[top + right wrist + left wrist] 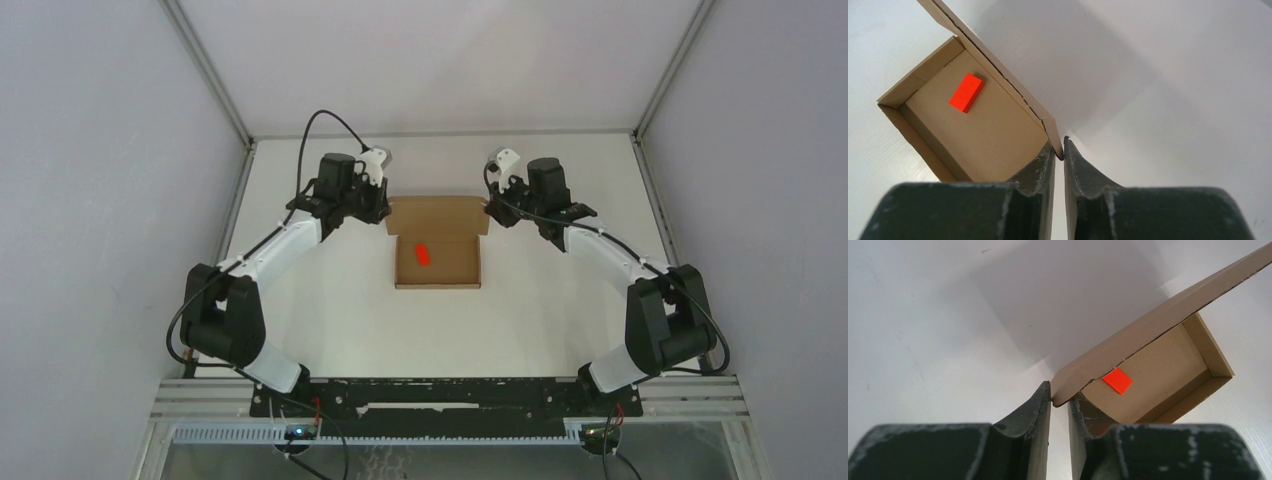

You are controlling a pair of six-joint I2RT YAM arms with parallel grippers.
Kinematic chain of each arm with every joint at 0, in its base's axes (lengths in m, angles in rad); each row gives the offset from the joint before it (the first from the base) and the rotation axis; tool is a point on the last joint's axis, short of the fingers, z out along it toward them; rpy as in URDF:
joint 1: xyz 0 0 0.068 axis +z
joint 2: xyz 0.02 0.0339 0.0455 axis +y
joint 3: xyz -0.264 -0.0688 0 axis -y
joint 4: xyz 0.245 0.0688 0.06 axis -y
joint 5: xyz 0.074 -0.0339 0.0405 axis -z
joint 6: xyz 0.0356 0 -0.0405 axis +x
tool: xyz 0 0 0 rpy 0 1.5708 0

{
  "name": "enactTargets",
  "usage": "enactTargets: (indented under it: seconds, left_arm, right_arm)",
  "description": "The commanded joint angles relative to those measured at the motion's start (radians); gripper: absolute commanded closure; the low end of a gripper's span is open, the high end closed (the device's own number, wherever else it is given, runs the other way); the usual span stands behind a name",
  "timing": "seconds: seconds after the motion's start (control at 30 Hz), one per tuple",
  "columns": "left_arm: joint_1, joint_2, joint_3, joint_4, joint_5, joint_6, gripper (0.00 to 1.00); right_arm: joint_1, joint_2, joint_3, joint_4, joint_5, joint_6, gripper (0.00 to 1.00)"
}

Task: Fold the paper box
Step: Close the paper box at the center of the board.

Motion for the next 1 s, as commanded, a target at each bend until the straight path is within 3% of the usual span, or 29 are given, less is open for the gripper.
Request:
enactTargets:
  seconds: [0.0,0.27,0.53,0.67,0.97]
  left_arm:
    - [-0.001,0.003,0.073,0.005,0.036,0.014,0.77]
    - [-0.001,0.008,0.069,0.007,0.036,0.017,0.78]
    - [0.000,0.010,0.077,0.003,0.036,0.017,0.78]
    - [-0.001,0.012,0.078,0.002,0.035,0.018,0.78]
    - [-0.001,0.015,0.082,0.001,0.032,0.014,0.77]
  right_arm:
    - [0.009,0.006,0.050,0.005,-0.037,-0.014,0.82]
    - [0.026,0.013,0.050,0.008,-0.037,-0.030,0.75]
    - [0.027,0.020,0.071,-0.006,-0.048,-0.035,0.82]
    - [0.028,0.011,0.070,-0.013,-0.030,-0.036,0.74]
    - [0.027,-0.006,0.070,-0.049,-0.005,-0.043,0.72]
